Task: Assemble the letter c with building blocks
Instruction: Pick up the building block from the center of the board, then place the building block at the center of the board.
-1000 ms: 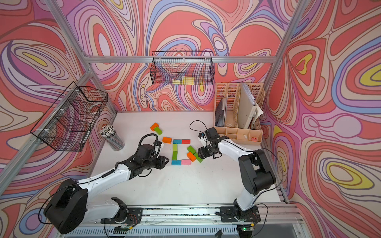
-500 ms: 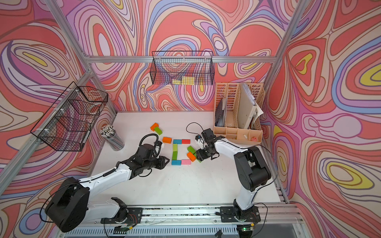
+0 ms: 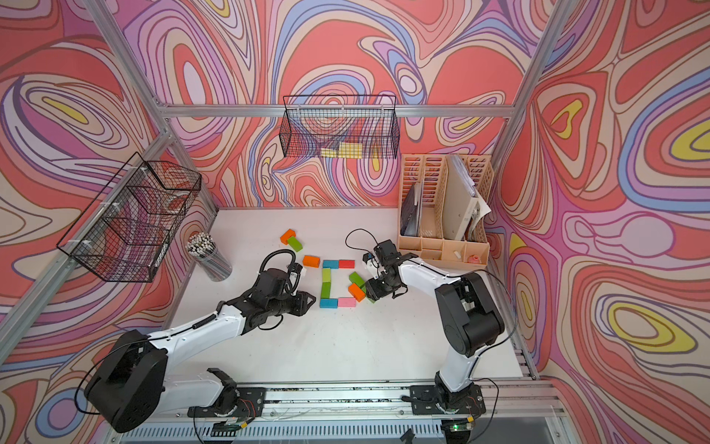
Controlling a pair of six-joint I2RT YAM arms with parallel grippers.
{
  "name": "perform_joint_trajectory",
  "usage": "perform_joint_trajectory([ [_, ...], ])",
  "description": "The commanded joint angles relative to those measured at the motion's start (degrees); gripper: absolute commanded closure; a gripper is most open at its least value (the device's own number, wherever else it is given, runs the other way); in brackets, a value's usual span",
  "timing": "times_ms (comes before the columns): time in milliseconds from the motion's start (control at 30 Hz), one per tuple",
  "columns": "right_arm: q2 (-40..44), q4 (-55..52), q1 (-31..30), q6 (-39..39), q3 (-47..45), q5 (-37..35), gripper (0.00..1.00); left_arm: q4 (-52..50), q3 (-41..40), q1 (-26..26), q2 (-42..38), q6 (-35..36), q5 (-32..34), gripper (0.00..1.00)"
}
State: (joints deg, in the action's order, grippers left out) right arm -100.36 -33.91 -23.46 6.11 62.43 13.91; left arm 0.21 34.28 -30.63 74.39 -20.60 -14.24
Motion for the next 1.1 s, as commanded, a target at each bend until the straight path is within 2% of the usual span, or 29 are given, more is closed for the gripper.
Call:
perform_joint_trajectory([
  [0, -2.54, 0.14, -0.51, -0.13, 1.28, -0.07, 0.45, 0.08, -0.62, 0.4, -0.21, 0.74, 0.8, 0.61],
  [133, -3.33, 0.18, -0.66, -0.22, 1.82, -0.03, 0.46, -0.02, -0.6, 0.4, -0.3, 0.85, 0.98, 0.61],
  [333, -3.56, 0.12, -0.69, -0.71, 2.13, -1.14, 0.62, -0.18, -0.69, 0.4, -0.3, 1.0, 1.34, 0.61],
  [433, -1.93, 0.25, -0.68, -1.99, 1.27, -2.35, 0.66, -0.19, -0.61, 0.4, -0.21, 0.99, 1.37, 0.61],
  [567, 2.38, 0.88, -0.63, -8.84, -1.33, -5.49, 0.73, -0.21, -0.62, 0.4, -0.3, 0.83, 1.16, 0.61],
  [833, 12.11, 3.47, -0.63, -26.54, -7.63, -9.07, 0.73, 0.05, -0.7, 0.4, -0.3, 0.39, 0.41, 0.61],
  [1067, 12.64, 1.82, -0.71, -31.0, -8.89, -12.99, 0.71, 0.25, -0.88, 0.4, -0.56, 0.21, 0.09, 0.61],
])
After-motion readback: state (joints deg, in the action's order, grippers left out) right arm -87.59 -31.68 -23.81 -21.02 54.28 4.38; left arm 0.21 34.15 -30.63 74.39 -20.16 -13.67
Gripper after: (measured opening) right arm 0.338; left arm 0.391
